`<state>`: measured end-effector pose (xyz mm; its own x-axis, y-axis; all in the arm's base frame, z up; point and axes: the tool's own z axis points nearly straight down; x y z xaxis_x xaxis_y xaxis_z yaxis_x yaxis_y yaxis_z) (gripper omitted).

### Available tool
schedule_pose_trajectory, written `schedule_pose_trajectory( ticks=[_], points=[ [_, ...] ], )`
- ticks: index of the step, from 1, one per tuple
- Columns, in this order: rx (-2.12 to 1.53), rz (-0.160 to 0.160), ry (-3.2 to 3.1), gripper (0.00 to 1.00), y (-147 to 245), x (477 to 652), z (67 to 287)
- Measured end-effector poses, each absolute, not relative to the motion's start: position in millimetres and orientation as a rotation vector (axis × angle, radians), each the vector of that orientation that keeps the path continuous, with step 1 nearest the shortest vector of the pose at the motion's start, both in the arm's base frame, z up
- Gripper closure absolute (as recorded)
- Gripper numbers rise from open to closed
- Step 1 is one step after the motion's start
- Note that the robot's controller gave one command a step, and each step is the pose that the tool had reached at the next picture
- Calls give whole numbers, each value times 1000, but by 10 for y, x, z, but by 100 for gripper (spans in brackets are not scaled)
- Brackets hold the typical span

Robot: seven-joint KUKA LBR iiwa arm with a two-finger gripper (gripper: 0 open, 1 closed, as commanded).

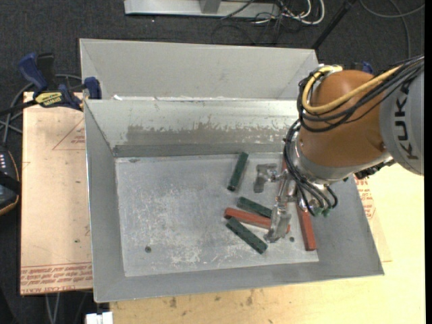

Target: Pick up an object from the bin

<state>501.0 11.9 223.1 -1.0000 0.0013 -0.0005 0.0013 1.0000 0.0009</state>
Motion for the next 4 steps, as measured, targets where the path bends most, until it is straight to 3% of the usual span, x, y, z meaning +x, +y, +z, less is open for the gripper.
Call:
schedule_pose_trajectory(
  ticks=[1, 2, 3, 4],
  points=[
    [55, 2, 3141, 0, -77, 5911, 1157],
    [104, 4, 3143, 0, -203, 5490, 683],
    [100, 2, 3141, 100, -209, 5524, 751],
    [-1, -1, 3131, 100, -362, 5427, 2218]
  ],
)
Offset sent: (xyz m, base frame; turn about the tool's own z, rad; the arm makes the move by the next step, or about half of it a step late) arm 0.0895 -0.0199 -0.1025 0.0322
